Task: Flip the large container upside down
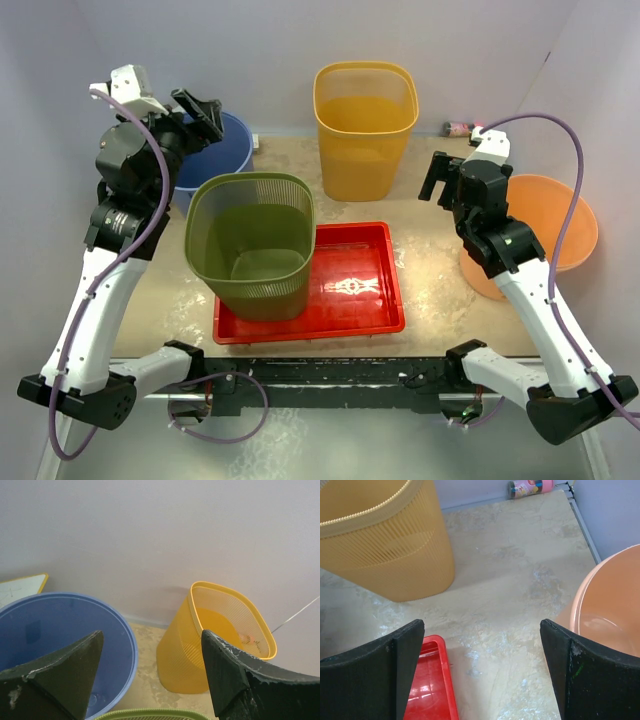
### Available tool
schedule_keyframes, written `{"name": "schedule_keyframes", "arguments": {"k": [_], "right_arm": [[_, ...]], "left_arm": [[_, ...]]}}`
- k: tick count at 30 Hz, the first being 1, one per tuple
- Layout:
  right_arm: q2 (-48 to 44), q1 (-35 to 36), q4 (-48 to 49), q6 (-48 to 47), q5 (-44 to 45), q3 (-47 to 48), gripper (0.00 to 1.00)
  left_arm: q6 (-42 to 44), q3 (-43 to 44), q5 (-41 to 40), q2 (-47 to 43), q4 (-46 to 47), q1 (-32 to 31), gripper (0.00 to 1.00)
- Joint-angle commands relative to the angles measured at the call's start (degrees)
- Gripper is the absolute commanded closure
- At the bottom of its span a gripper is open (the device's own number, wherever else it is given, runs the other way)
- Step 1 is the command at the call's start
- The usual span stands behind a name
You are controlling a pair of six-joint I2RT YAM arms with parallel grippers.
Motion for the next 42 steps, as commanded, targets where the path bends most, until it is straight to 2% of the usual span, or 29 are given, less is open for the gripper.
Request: {"name": "schedule_keyframes", "arguments": {"k": [1, 5, 11, 15, 18, 20, 22, 23, 28, 32, 35, 39, 42], "right_arm": [[-0.96, 0.23, 0.39, 0.64, 1.67, 1.00, 0.00], [-1.35, 0.23, 0.46, 0.72, 2.14, 0.80, 0.00], [-0.92, 0.23, 0.11, 0.74, 2.24, 0.95, 0.00], [-0.98, 0.23, -1.18, -0.19, 4.49, 2.21, 0.00], [-0.76, 0.17, -4.95, -2.78, 11.72, 4.77, 0.00], [-0.16, -0.24, -9.16, -2.61, 18.40, 7.27, 0.00], [0.10, -2.11, -12.55, -2.76, 19.37, 9.42, 0.00], [0.29, -3.62, -14.34, -2.36, 18.63, 10.39, 0.00], [3.22, -12.18, -23.25, 0.99, 7.88, 13.98, 0.00], [6.68, -15.87, -27.14, 2.77, 1.06, 12.56, 0.01], [7.57, -19.32, -26.14, 3.06, -5.90, 9.78, 0.10], [7.38, -19.89, -22.89, 2.85, -10.48, 7.46, 0.37], [8.88, -19.89, -20.78, 2.87, -13.58, 6.65, 0.50]], "left_arm": [[-0.29, -1.88, -3.04, -3.47, 6.45, -0.06, 0.24], [0.89, -5.15, -2.23, -6.29, 10.41, 0.00, 0.23], [3.09, -4.97, -0.23, -5.77, 9.98, 0.00, 0.23], [5.04, -2.99, 10.37, -2.79, 10.31, -0.07, 0.23], [2.61, 2.66, 18.37, 2.67, 7.41, -1.25, 0.23], [5.88, 5.99, 14.74, 5.36, 4.79, -7.90, 0.23], [11.01, 8.65, 7.89, 7.30, 2.65, -17.15, 0.23], [12.19, 10.45, 6.96, 8.78, 1.71, -20.10, 0.23], [13.64, 15.66, 7.40, 15.10, -1.56, -30.34, 0.23], [13.37, 15.56, 7.68, 18.43, -3.11, -34.09, 0.23], [12.17, 14.88, 8.38, 21.33, -4.90, -35.36, 0.23], [9.92, 13.44, 8.20, 23.45, -6.23, -36.88, 0.23], [8.78, 10.98, 8.32, 23.69, -4.39, -37.57, 0.23]]}}
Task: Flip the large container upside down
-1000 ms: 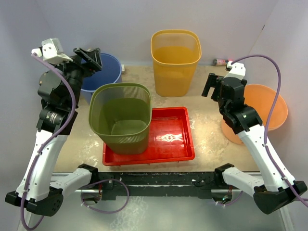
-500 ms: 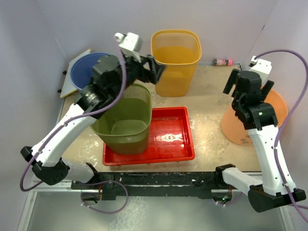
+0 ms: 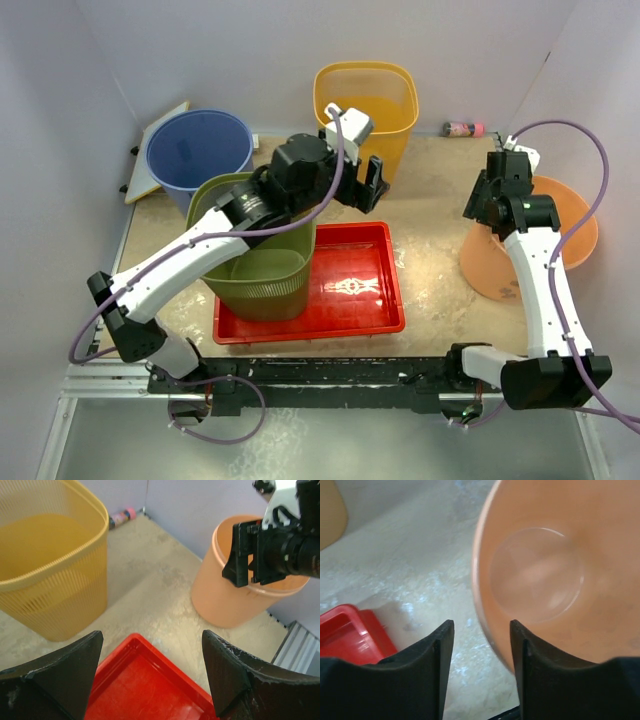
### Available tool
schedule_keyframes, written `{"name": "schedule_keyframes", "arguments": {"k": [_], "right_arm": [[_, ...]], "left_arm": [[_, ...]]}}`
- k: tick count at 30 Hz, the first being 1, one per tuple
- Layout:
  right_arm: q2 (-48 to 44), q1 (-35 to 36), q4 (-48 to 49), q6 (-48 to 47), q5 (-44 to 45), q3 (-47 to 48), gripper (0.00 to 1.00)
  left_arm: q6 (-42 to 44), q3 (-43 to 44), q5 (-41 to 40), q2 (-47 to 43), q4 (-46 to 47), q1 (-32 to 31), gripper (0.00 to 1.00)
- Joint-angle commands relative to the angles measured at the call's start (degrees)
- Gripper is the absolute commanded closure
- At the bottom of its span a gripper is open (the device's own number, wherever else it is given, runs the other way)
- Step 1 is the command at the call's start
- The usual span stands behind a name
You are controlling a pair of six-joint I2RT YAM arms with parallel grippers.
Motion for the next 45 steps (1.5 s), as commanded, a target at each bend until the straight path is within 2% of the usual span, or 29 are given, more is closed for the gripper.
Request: {"name": "schedule_keyframes", "arguments": {"k": [1, 4, 6, 7, 16, 21, 25, 30, 35, 42, 45], "right_arm": [[0.48, -0.02, 3.78, 0.71, -7.39, -0.03, 0.56], [1.98, 0.00, 5.94, 1.91, -10.68, 0.15, 0.77], [2.51, -0.02, 8.42, 2.03, -12.43, 0.55, 0.95], [2.83, -0.01, 9.53, 2.09, -12.48, 1.12, 1.00], [3.94, -0.02, 19.96, 8.14, -22.03, 4.98, 1.00], [3.00, -0.02, 28.16, 14.76, -23.19, 4.86, 1.00], [-0.21, -0.24, 34.35, 22.72, -25.88, -0.14, 1.00], [-7.85, -0.29, 40.50, 30.23, -23.88, -10.76, 1.00], [-18.60, -0.29, 37.60, 32.43, -15.00, -20.96, 1.00], [-29.56, -0.29, 24.60, 34.48, -9.39, -31.33, 1.00], [-32.67, -0.29, 19.67, 36.31, -9.55, -34.10, 0.85]], "left_arm": [[-2.24, -2.36, -0.06, -0.49, 2.09, -1.23, 0.22], [-2.52, -3.71, -0.40, 0.02, 3.05, -1.47, 0.22], [-2.74, -5.13, -0.43, 0.05, 4.28, -1.57, 0.22], [-2.95, -6.16, -0.38, -0.10, 5.31, -1.71, 0.22], [-6.45, -15.20, -0.85, -0.60, 12.58, -4.38, 0.22], [-8.88, -18.94, -0.47, -0.86, 15.94, -4.58, 0.22], [-9.16, -19.56, -1.16, -0.95, 16.36, -4.67, 0.22], [-8.50, -19.42, -2.43, -0.70, 16.67, -4.67, 0.22], [-8.32, -19.26, -1.94, 0.03, 16.66, -4.67, 0.22], [-8.01, -19.24, -2.77, 1.15, 17.52, -4.67, 0.22], [-7.20, -19.10, -4.26, 1.48, 17.80, -4.67, 0.22]]}}
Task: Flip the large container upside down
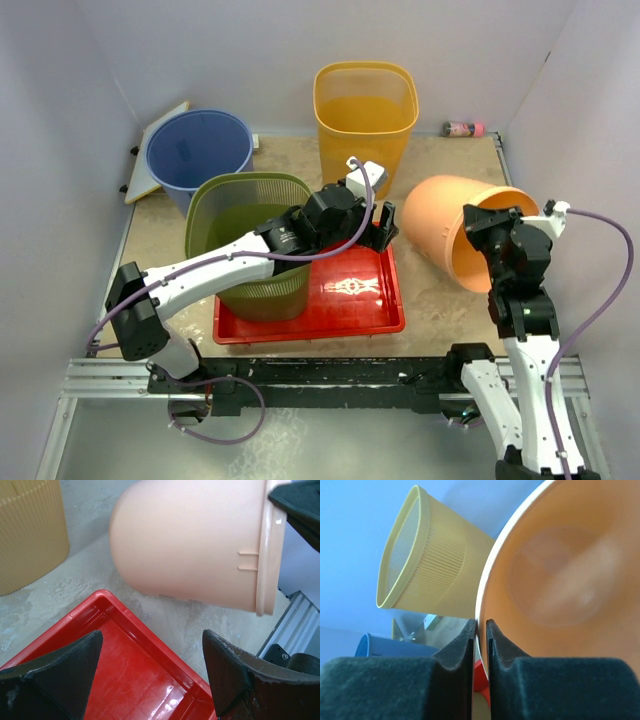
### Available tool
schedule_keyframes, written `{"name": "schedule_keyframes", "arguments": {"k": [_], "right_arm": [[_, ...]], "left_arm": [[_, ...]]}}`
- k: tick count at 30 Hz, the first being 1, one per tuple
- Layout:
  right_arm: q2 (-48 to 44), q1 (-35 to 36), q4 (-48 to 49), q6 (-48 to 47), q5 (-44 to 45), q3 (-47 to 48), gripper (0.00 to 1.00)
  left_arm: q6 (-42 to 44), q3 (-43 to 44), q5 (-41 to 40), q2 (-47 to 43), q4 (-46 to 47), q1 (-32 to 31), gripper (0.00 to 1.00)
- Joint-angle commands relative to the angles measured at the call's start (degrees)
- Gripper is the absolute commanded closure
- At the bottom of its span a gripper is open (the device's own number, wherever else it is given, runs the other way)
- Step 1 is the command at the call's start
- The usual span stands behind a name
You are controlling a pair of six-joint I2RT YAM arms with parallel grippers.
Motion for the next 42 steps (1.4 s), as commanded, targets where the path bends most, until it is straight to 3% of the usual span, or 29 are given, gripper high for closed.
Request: {"name": "schedule_keyframes", "arguments": {"k": [1, 8, 15, 18, 20, 24, 26, 34, 42], "right_arm": [[-2.16, -0.17, -15.00, 2.87, 3.25, -5.91, 0.82], [-4.80, -0.20, -16.44, 7.11, -1.10, -11.67, 0.86], [-1.39, -0.20, -10.44, 6.78, -3.14, -12.67, 0.90], [1.00, -0.20, -7.63, 4.67, -5.43, -11.15, 0.89], [2.24, -0.20, -5.59, 3.29, -6.86, -10.72, 1.00], [4.93, -0.20, 4.23, -2.47, -11.26, -11.45, 1.00], [7.72, -0.20, 8.58, -5.12, -18.12, -10.90, 1.00], [12.00, -0.05, 13.33, -13.71, -29.02, -7.11, 1.00], [8.28, -0.03, 8.08, -23.65, -34.36, -6.45, 1.00]], "left_arm": [[0.66, 0.88, -2.33, 0.56, 3.87, -0.08, 0.22], [-1.03, 1.46, -0.61, 2.69, 5.29, -0.08, 0.22], [-1.51, 1.51, -0.59, 3.08, 5.14, -0.08, 0.22], [-1.74, 1.56, -0.61, 2.98, 4.87, -0.08, 0.22], [-1.87, 1.52, -0.74, 3.01, 4.93, -0.08, 0.22], [-2.29, 1.51, -1.03, 3.22, 5.42, -0.04, 0.22], [-2.44, 1.67, -1.08, 3.33, 5.48, -0.07, 0.22], [-2.58, 1.59, -1.87, 3.29, 5.22, -0.08, 0.22], [-2.05, 3.03, -2.51, 4.21, 4.96, -0.04, 0.22]]}}
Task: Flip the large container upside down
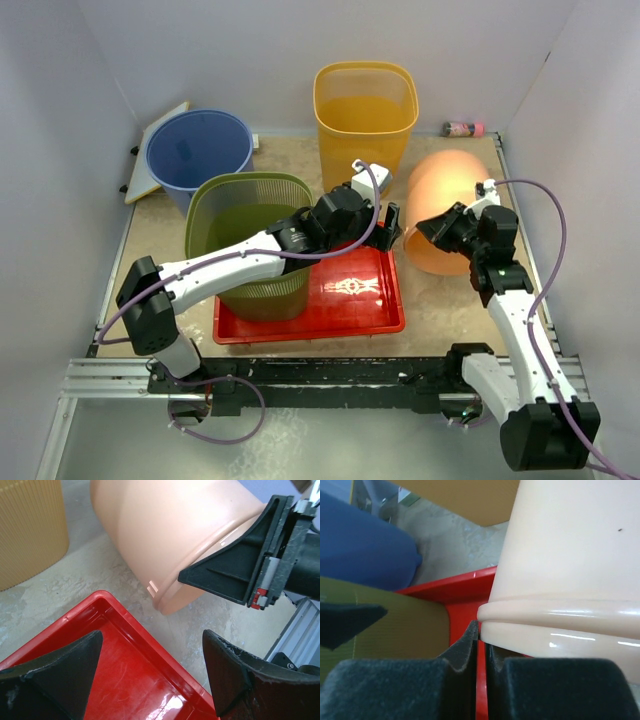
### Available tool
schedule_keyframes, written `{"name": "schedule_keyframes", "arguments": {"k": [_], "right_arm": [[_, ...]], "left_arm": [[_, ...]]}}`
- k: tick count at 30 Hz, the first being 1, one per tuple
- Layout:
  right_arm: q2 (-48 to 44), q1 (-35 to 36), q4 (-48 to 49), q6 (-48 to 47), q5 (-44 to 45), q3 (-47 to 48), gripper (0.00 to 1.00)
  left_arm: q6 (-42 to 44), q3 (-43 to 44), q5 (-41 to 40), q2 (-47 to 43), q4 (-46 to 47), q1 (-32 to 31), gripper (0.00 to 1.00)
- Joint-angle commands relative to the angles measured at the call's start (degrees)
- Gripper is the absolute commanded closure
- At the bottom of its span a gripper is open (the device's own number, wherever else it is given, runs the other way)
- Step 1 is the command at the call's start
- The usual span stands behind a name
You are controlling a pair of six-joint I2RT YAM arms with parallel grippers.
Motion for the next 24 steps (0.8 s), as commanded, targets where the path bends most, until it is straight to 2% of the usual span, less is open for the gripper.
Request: {"name": "schedule_keyframes", "arguments": {"k": [1, 6, 7, 11, 12, 14, 18, 24], "right_arm": [[-4.46, 0.28, -0.66, -7.47, -7.76, 0.67, 1.00], [-7.66, 0.28, -4.30, -5.35, -6.20, -4.37, 1.00], [-8.01, 0.28, -5.46, -4.79, -5.55, -4.73, 0.95], [-9.47, 0.28, -11.89, -1.62, 1.86, -3.00, 0.38], [-9.71, 0.28, -14.64, -0.79, 4.82, -1.77, 0.29], [-10.27, 0.28, -19.02, 2.55, 10.23, -0.15, 0.20], [-12.78, 0.28, -22.24, 11.57, 16.81, -0.58, 0.14], [-16.58, 0.28, 0.09, 22.03, 14.87, -9.45, 0.16]], "left_arm": [[-0.36, 3.16, -1.29, 0.45, 2.49, -0.08, 0.22], [0.19, 3.30, -2.68, 0.53, 3.09, -0.06, 0.22], [0.26, 3.31, -2.80, 0.63, 3.19, -0.07, 0.22], [-0.23, 2.75, -2.86, 0.89, 4.29, -0.10, 0.22], [-0.32, 2.64, -2.93, 0.99, 4.57, -0.09, 0.22], [-0.55, 2.44, -3.17, 1.08, 5.01, -0.10, 0.22], [-0.60, 1.59, -3.55, 0.86, 6.36, -0.10, 0.22], [-0.34, -0.40, -4.16, 0.15, 8.22, -0.08, 0.22]]}}
